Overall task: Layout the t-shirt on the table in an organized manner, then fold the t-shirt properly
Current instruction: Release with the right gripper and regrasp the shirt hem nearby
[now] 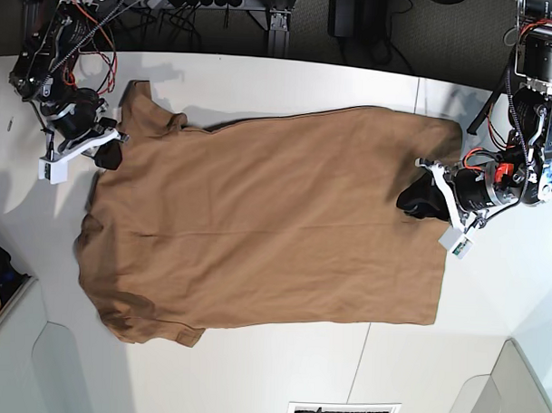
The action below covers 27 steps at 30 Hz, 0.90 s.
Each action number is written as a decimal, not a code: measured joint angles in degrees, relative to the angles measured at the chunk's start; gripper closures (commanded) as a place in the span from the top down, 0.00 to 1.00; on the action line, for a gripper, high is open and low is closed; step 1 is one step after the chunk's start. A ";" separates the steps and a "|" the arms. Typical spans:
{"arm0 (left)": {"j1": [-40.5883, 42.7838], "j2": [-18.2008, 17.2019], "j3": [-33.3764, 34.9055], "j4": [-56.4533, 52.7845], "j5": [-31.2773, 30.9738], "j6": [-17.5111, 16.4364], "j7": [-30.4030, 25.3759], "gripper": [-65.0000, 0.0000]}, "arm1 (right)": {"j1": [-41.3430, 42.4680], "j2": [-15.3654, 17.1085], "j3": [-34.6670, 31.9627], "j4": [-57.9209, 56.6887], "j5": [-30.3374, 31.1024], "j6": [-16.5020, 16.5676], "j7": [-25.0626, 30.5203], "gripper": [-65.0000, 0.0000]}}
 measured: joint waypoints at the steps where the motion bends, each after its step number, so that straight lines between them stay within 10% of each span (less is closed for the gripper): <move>1: 0.02 0.00 0.00 0.00 0.00 0.00 0.04 0.28 | 0.52 0.00 0.00 0.00 -0.35 0.07 -0.02 0.00; 14: 0.00 0.00 0.00 0.00 -0.02 0.00 1.44 0.28 | 8.33 2.62 -11.43 2.69 -15.17 1.38 -1.09 0.00; 27: 0.02 0.00 0.00 0.00 0.02 0.00 1.44 0.28 | 9.07 5.11 -43.82 2.73 -41.00 -12.09 2.01 0.00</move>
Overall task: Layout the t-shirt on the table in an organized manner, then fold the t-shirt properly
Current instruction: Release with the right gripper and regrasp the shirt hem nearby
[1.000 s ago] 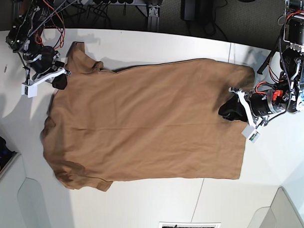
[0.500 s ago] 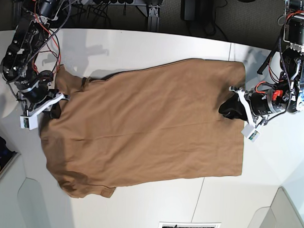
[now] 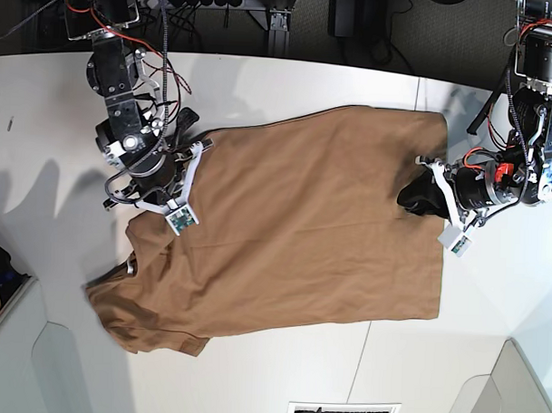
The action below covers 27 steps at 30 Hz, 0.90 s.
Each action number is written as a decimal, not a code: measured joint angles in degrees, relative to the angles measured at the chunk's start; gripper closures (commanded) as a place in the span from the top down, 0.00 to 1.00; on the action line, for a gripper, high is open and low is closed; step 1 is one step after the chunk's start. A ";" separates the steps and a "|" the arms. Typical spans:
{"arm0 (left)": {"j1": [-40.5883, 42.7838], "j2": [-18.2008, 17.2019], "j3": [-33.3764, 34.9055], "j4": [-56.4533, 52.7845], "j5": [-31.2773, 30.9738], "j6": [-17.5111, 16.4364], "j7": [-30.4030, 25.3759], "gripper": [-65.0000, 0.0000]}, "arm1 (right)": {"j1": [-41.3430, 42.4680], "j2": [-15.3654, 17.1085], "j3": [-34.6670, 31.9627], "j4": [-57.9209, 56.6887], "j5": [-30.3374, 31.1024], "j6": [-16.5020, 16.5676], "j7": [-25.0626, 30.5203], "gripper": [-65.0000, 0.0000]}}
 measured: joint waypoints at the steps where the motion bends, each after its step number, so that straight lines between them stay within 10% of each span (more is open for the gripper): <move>1: -0.02 0.00 0.00 0.00 0.00 0.00 0.00 0.28 | 0.00 -0.02 -1.22 0.00 -0.48 -1.62 0.00 0.00; 7: -0.02 0.00 0.00 0.00 0.00 0.00 0.00 0.28 | 0.00 0.00 -2.64 0.00 -1.14 -9.57 -0.04 0.54; 21: 0.00 0.00 0.00 0.00 0.02 0.00 0.04 0.28 | 0.00 -0.04 10.99 5.27 4.68 -15.28 -0.39 0.54; 27: -0.02 0.00 0.00 0.00 -0.02 0.00 0.04 0.28 | 0.04 -0.02 22.34 5.20 19.85 -6.80 0.76 0.54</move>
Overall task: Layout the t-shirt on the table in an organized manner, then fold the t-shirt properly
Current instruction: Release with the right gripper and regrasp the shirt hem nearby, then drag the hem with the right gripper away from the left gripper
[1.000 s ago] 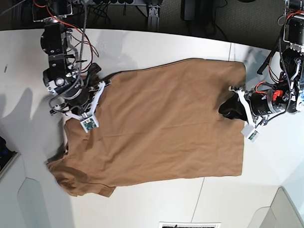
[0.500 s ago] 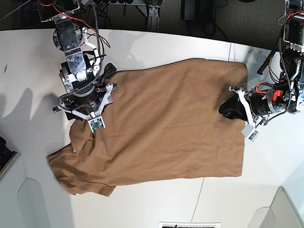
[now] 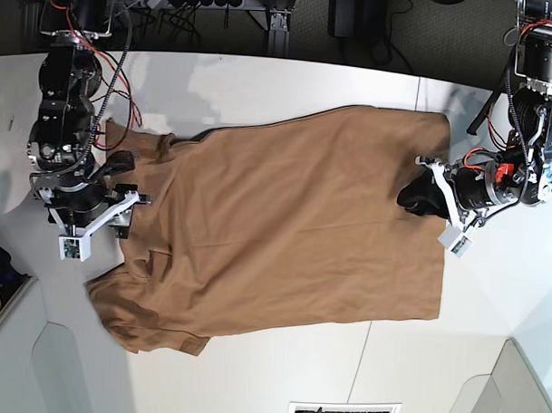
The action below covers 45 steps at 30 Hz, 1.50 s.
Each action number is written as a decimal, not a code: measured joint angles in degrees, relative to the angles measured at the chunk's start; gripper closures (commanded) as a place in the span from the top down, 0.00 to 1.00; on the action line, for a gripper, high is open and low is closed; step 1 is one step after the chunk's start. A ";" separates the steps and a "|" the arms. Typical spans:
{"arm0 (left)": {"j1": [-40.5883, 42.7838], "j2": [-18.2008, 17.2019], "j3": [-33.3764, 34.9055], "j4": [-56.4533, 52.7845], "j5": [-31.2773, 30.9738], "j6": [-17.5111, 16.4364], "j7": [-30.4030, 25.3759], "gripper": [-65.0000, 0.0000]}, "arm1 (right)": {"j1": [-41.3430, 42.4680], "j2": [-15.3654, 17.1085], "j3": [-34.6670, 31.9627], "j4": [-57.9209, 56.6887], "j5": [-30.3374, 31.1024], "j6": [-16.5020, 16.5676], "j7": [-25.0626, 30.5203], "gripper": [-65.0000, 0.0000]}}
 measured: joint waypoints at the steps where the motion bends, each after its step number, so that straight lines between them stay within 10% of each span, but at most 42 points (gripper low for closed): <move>1: 0.00 0.00 0.00 0.00 -0.02 0.00 0.02 0.28 | -0.02 0.00 0.90 0.00 2.43 0.98 0.02 0.54; 15: 0.00 0.00 0.00 0.00 -0.02 0.00 0.04 0.28 | 2.01 -0.15 17.16 -2.82 9.03 2.95 1.68 0.54; 19: 0.00 0.00 0.00 0.00 -0.13 0.00 0.07 0.28 | 4.57 -0.15 21.99 -12.24 12.61 8.20 1.36 0.54; 24: 0.00 0.00 0.00 0.00 -0.22 0.00 0.04 0.28 | 7.26 -0.26 21.07 -23.02 16.63 16.28 1.42 0.54; 45: 0.02 0.00 0.00 0.00 -0.20 0.00 0.04 0.28 | 7.04 -4.98 11.19 -26.73 20.35 22.32 2.08 0.46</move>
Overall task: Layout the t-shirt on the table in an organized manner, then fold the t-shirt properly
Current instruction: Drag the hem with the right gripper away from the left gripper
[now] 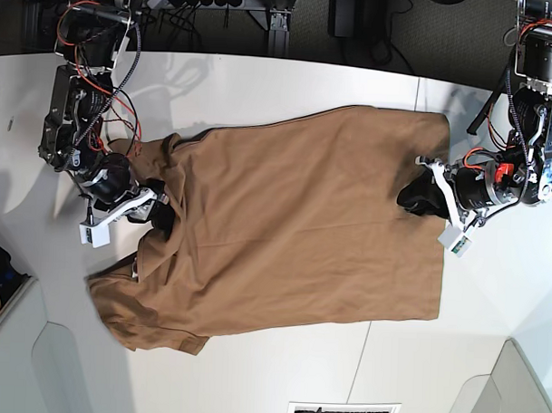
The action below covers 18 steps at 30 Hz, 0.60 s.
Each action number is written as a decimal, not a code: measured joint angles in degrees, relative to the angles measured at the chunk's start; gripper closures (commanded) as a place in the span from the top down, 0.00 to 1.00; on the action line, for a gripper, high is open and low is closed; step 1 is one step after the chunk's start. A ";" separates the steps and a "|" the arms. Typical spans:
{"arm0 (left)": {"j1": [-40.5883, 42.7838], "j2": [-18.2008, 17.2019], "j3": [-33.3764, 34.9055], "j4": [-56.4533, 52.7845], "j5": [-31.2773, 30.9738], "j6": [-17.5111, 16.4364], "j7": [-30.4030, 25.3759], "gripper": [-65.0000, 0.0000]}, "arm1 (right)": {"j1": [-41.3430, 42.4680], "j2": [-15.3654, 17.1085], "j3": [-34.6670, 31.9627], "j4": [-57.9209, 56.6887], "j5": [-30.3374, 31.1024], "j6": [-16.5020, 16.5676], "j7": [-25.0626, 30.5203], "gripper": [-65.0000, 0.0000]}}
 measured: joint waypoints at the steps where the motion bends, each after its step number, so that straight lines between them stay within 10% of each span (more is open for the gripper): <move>1: 0.00 0.00 0.00 0.00 -0.02 0.00 0.00 0.28 | -0.04 0.00 0.00 0.02 0.02 0.57 -0.17 0.40; 9: 0.00 0.00 0.00 0.00 -0.07 0.00 -0.02 0.28 | -0.09 -0.11 0.00 0.00 1.55 1.55 1.05 0.00; 18: 0.00 0.00 0.00 0.00 -0.04 0.00 -0.02 0.28 | -0.26 -0.11 0.52 2.01 1.44 1.60 -0.37 0.00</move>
